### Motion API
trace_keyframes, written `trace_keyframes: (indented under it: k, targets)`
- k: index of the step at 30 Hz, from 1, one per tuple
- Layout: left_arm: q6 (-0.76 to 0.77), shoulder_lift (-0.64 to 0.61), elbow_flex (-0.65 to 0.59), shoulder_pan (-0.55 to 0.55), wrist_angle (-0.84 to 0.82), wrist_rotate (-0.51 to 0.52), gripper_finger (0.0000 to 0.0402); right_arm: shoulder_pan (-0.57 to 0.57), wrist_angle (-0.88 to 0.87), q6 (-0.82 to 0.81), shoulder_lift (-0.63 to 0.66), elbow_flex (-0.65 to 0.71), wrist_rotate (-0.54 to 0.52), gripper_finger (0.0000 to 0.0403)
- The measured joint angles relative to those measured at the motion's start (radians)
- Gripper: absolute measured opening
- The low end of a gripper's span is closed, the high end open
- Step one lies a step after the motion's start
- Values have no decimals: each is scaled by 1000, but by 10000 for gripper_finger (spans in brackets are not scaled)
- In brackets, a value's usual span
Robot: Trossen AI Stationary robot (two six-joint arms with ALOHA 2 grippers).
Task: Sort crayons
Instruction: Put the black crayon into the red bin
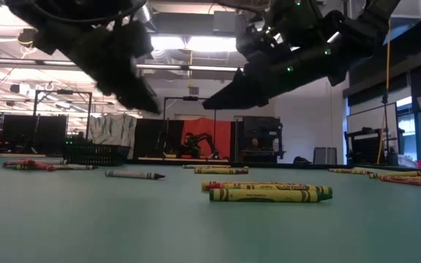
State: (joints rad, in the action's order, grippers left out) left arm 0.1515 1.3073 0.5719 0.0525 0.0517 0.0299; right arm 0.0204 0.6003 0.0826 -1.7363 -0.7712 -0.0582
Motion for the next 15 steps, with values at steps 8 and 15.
trace_keyframes:
  k: [8,15]
  targets:
    - [3,121,18,62,-93,-67,166,-1,-30,4,0,0,0,173]
    - [3,249,17,79,-62,-62,166,-1,-36,27,1,0,0,180]
